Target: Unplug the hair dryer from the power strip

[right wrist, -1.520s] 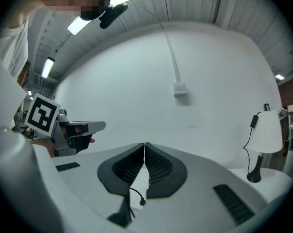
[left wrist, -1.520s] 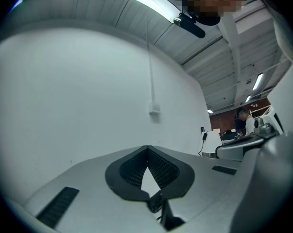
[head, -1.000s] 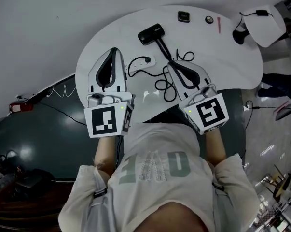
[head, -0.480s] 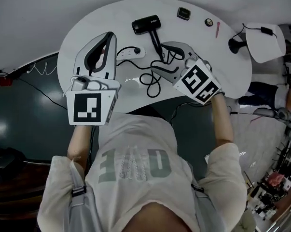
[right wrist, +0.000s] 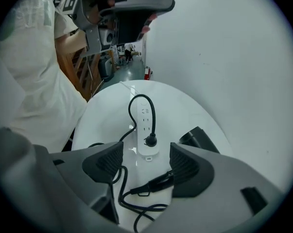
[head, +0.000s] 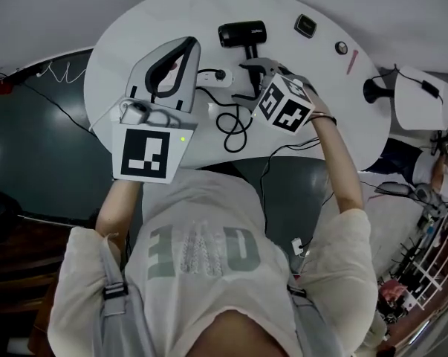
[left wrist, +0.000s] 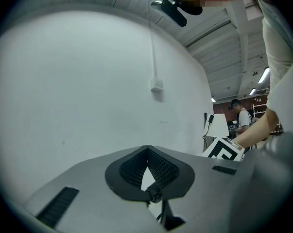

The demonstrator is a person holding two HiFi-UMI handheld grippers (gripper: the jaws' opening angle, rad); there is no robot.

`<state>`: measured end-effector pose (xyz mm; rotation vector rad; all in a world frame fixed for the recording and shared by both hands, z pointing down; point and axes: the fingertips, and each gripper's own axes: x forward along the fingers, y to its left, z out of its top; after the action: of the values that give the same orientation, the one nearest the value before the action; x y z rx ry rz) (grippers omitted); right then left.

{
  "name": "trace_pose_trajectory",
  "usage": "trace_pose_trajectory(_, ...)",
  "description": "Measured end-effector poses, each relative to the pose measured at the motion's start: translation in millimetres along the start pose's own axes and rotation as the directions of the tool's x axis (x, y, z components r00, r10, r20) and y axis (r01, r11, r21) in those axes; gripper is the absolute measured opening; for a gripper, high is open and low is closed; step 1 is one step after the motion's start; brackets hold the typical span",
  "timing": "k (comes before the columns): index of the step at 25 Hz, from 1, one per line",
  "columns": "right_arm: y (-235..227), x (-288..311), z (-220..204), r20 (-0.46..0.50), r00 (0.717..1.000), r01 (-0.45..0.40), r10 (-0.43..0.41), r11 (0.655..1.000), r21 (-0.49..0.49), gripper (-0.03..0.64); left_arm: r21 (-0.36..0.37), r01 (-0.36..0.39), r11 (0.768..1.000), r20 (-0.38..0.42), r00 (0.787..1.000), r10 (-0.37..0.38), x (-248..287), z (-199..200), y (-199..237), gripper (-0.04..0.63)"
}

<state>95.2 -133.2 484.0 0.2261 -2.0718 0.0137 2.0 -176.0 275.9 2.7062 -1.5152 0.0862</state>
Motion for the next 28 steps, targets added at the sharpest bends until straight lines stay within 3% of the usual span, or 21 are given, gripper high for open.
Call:
trace_pose_trajectory(10, -7.8, 65.0, -23.4, -0.112, 0.992, -0.061, 0.053, 0.996, -0.071, 0.288, -0.013, -0.026, 1.000, -0.085, 0.996, 0.025, 24.2, -29.9, 14.9, 0.012)
trace_pose_trajectory(21, -5.8, 83.2, -25.8, -0.087, 0.994, -0.078, 0.071, 0.994, -0.076, 0.255, -0.008, 0.013, 1.000, -0.142, 0.990, -0.014, 32.3, -55.4, 11.1, 0.012)
trace_pose_trajectory(28, -5.8, 83.3, -26.9, -0.087, 0.993, -0.080, 0.074, 0.995, -0.064, 0.252, -0.045, -0.009, 0.999, -0.165, 0.986, 0.001, 30.9, -65.7, 11.6, 0.012)
